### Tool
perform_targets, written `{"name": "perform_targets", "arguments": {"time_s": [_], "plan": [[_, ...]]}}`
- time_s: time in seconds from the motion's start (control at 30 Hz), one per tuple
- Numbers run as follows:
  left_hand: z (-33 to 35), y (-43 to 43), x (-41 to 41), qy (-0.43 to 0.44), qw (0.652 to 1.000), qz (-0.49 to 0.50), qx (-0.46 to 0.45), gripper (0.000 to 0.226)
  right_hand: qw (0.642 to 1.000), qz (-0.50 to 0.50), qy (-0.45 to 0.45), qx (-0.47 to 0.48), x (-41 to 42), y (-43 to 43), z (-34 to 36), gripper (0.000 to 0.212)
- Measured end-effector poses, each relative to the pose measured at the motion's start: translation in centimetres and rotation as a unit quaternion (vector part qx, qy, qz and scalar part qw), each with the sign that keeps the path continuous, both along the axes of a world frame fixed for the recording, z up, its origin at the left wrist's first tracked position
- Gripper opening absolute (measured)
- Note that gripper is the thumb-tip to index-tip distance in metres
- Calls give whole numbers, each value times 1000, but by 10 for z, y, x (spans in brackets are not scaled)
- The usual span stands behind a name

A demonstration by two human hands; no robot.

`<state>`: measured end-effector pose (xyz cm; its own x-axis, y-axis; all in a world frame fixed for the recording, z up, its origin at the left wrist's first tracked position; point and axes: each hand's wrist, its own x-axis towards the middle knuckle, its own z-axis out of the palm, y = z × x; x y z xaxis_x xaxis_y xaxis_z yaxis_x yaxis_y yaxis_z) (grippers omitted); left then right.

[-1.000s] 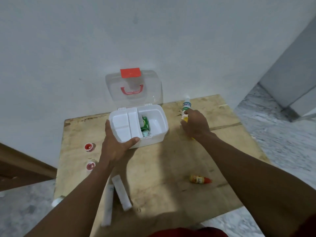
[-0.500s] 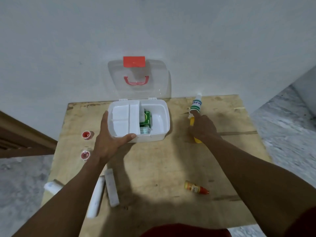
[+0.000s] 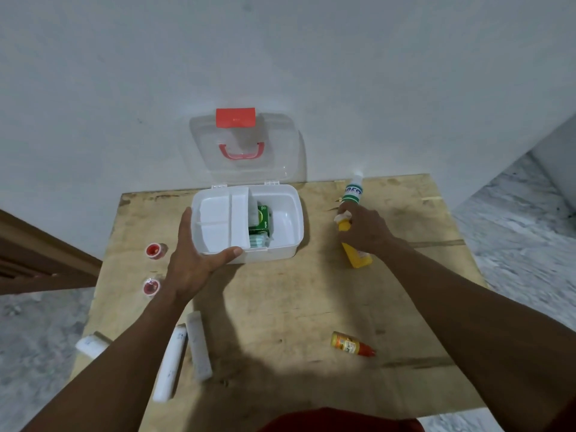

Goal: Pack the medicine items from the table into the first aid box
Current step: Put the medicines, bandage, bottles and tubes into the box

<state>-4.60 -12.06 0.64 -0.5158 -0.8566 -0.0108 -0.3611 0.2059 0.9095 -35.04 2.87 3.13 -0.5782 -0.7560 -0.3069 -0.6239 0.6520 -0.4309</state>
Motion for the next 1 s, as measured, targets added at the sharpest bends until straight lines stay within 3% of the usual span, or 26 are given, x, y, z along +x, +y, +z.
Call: {"name": "perform_targets", "arguments": {"time_s": [0.17,0.27,0.57,0.73,1.0], "plan": [[-2,-1,2,7,1000,-5,16,109,995,29,-25,-95,5,19,16,47],[2,3,1,24,1000,-4,15,101,986,-1,-51,-159,16,27,24,47],[7,6,2,42,999,-6,25,99,929,-28,-131,-345,43,-6,83,46],[7,5,3,36,999,1,33,106,913,16,-135,-384,61,-37,96,47],[1,0,3,19,999,-6,35,109,928,103,-83,-347,69,-65,64,41]]}}
